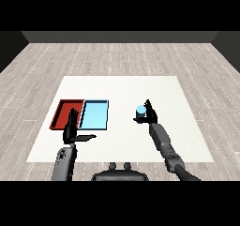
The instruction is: Pick the blue can and put it in the blue box
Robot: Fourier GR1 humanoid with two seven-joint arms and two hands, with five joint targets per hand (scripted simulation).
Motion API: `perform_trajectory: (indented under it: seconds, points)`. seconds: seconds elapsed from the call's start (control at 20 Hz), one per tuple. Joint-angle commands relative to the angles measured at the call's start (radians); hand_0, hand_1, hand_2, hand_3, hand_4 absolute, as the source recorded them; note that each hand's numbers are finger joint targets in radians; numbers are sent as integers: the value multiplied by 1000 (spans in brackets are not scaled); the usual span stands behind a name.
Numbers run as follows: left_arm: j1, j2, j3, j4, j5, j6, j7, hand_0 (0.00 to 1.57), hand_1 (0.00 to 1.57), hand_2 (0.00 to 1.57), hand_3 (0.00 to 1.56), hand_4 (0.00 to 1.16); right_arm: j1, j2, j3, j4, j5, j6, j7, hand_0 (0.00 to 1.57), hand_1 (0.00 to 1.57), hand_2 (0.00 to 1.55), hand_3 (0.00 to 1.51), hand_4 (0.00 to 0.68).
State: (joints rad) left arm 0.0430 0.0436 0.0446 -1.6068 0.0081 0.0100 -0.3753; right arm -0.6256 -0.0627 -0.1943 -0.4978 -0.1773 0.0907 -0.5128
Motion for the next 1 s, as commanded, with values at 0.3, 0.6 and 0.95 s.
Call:
perform_trajectory:
  seconds: [0.3,0.6,0.95]
  points:
    - [13,16,18,7,36,-38,-12,0,0,0,0,0,-80,-9,-13,75,27,-187,65,1463,1463,1446,1423,469]
    - [0,5,-7,-24,3,-1,17,0,0,0,0,0,-71,29,1,96,40,-204,0,1462,1462,1451,1427,530]
    - [-16,7,1,58,8,-21,-50,0,0,0,0,0,-56,32,54,6,88,-225,-64,1467,1467,1474,1360,470]
